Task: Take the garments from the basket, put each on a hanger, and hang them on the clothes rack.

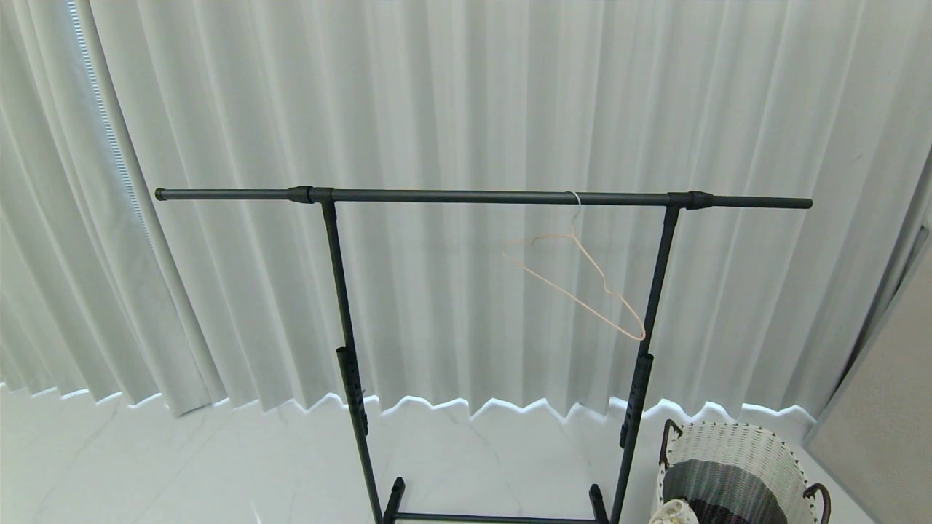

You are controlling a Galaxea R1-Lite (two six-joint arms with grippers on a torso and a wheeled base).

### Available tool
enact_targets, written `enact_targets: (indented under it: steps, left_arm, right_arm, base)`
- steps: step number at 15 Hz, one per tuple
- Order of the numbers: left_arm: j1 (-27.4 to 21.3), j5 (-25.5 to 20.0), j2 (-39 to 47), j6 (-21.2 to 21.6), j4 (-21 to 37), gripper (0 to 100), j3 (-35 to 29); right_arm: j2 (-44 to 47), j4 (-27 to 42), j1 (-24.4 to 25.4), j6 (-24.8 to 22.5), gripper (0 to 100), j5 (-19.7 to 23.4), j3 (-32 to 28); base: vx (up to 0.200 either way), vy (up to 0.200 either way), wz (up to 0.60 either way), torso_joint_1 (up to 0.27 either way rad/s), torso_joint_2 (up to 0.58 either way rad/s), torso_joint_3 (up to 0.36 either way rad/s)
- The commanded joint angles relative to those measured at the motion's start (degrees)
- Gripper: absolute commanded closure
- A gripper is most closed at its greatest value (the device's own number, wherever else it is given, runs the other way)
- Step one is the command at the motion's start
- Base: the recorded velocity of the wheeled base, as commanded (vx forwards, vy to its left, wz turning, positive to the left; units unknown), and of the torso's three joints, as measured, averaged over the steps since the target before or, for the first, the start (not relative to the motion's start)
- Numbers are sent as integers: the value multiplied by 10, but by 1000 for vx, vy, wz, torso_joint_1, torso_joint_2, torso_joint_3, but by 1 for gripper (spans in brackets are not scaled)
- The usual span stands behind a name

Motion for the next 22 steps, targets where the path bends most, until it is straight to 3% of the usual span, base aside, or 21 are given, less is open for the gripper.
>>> enact_targets:
  steps: [1, 7, 8, 17, 18, 22]
  left_arm:
    - [21, 0, 15, 1, 1, 0, -1]
    - [22, 1, 38, 12, 2, 0, 1]
    - [22, 1, 38, 12, 2, 100, 1]
    - [24, 2, 38, 10, 2, 100, 4]
    - [28, 7, 38, 10, 2, 100, 4]
    - [68, 104, 57, 38, 0, 100, 5]
  right_arm:
    - [3, 0, 1, -1, 100, 0, -1]
    - [5, 0, 1, 0, 100, 0, -12]
    - [5, 0, 1, 0, 100, 0, -12]
    - [4, 0, 1, -3, 100, -2, -12]
    - [4, 0, 1, -7, 0, -10, -12]
    - [1, 0, 1, -8, 0, -37, -11]
  base:
    - [0, 0, 0, 0, 0, 0]
    - [0, 0, 0, 0, 0, 0]
    - [0, 0, 0, 0, 0, 0]
    - [0, 0, 0, 0, 0, 0]
    - [0, 0, 0, 0, 0, 0]
    - [0, 0, 0, 0, 0, 0]
